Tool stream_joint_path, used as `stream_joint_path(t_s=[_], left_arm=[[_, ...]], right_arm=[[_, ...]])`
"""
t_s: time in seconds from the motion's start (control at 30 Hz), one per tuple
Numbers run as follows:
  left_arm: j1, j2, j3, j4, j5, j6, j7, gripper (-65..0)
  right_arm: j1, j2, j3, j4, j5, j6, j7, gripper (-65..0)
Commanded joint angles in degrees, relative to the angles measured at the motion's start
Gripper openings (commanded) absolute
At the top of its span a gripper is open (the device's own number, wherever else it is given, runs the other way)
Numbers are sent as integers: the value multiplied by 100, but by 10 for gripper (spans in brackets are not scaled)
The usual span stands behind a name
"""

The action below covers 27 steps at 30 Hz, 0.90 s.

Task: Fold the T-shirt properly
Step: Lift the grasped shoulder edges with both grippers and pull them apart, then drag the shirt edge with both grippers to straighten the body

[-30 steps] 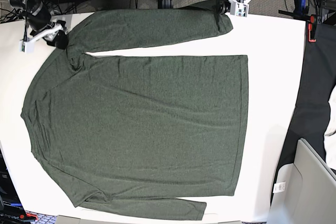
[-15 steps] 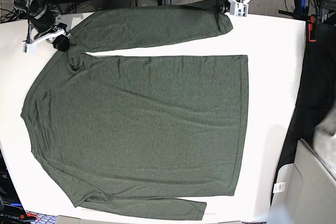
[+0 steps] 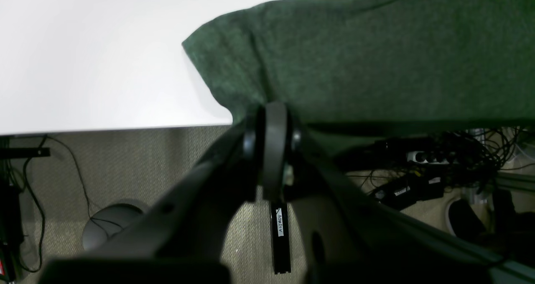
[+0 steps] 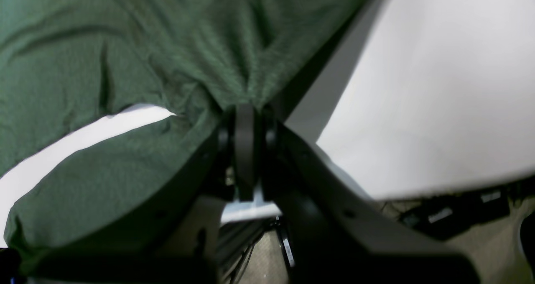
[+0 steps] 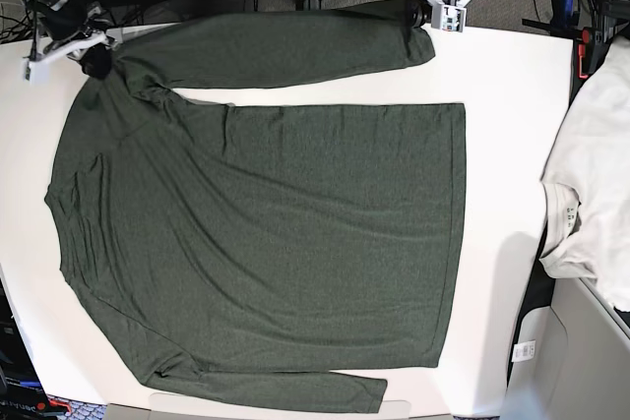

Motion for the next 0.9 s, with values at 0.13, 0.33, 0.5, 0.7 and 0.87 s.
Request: stream_joint_path(t_s=[0.13,0.33,0.5,0.7,0.87], left_arm=[[89,-12,-21,130,5,-21,-120,-650],[379,-329,-3,130,5,-12,-1008,-650],[432,-408,-21,130,5,5,-1316,-650],[238,-408,-29,130,5,5,-1333,-650],[-157,-408,-29,130,5,5,-1325,-650]], right_arm=[[-272,300,539,77,382,314,8,-641],[-535,493,759,77,813,323,8,-641],[-570,493,821,85,874,323,8,-641],[-307,449,821,85,874,332,8,-641],[106,449,803,68,830,332,16,-641]])
